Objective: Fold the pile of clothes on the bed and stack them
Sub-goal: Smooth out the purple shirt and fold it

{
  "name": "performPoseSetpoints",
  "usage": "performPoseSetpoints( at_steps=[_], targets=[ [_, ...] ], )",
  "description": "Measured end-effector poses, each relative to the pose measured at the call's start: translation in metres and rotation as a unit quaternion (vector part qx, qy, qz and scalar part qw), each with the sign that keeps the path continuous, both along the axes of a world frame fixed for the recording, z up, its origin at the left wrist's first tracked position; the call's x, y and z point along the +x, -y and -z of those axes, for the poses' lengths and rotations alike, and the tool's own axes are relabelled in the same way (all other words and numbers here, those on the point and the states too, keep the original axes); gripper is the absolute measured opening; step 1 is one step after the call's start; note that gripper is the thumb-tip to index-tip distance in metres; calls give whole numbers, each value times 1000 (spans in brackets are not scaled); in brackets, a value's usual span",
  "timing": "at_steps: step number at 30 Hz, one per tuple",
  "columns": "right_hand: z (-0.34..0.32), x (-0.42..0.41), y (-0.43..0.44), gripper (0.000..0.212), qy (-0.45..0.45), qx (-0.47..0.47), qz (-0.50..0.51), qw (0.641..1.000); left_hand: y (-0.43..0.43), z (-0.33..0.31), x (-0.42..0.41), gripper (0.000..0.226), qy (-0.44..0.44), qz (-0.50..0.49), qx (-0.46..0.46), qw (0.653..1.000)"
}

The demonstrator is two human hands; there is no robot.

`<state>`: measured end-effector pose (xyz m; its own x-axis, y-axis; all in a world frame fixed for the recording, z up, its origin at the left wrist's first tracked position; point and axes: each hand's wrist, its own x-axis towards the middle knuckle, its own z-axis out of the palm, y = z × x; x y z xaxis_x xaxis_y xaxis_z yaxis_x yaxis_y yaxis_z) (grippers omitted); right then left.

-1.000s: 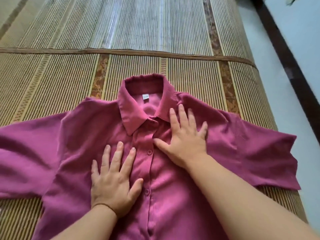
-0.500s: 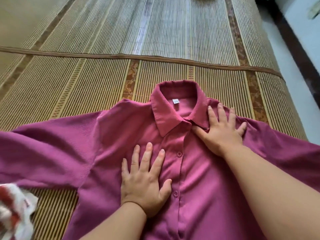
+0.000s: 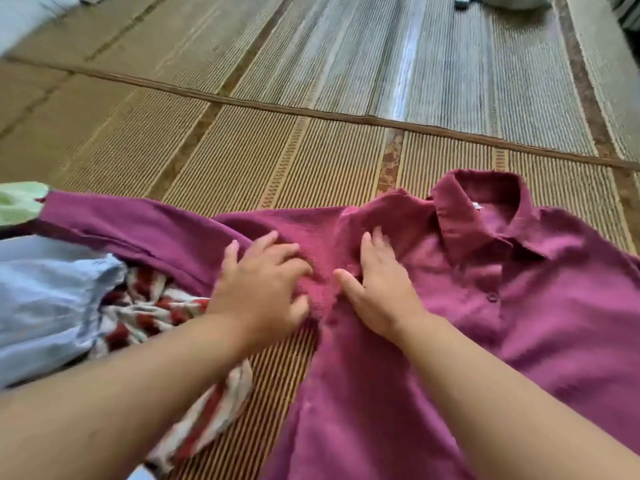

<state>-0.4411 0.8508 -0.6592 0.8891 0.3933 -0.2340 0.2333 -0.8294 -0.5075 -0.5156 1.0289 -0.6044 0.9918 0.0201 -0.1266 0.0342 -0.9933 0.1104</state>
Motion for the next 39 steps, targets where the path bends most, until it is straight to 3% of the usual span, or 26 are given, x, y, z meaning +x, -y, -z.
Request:
performPoseSetpoints(
  at_steps=[3, 7, 11, 13, 17, 19, 21, 22, 28, 31, 34, 36, 37, 39],
  targets=[
    [19, -4, -14, 116, -54, -152, -21, 987, -94, -22, 11, 81, -19, -190, 52, 980],
    [29, -3, -21, 127, -60, -203, -11, 977, -189, -36, 26, 93, -3, -428, 20, 903],
    [29, -2, -24, 127, -61, -241, -6, 969, -233, -28, 24, 73, -4, -515, -172, 840],
    [26, -2, -28, 128, -70, -251, -6, 965, -243, -33, 17, 53, -20, -505, -266, 821],
    [18, 0, -26, 125, -87, -263, -6, 961, -244, -60, 10, 11, 5, -398, -408, 822],
    [10, 0, -27, 124, -85, -255, -5, 963, -249, -84, -2, 23, -32, -339, -532, 775],
    [-1, 0, -32, 125, -79, -241, 12, 967, -257, -104, -16, 52, -78, -311, -616, 720],
    [-7, 0, -36, 124, -73, -233, 27, 969, -260, -111, -23, 58, -96, -305, -622, 715],
    [-26, -19, -64, 112, -77, -217, 46, 972, -264, -114, -43, 60, -107, -333, -534, 770],
    [-48, -30, -84, 93, -32, -115, 25, 993, -252, -124, -39, 51, -84, -297, -528, 791],
    [-93, -44, -110, 53, -70, 157, 25, 985, -203, -153, -25, 35, -49, -199, -591, 780],
    [-128, -53, -120, 21, -138, 357, 87, 920, -152, -170, -16, 35, -78, -109, -616, 776],
    [-144, -55, -118, 18, -171, 436, 129, 874, -123, -176, -12, 36, -97, -66, -624, 773],
    [-168, -56, -100, 46, -240, 553, 226, 765, -64, -177, -4, 36, -114, -5, -629, 769]
  ],
)
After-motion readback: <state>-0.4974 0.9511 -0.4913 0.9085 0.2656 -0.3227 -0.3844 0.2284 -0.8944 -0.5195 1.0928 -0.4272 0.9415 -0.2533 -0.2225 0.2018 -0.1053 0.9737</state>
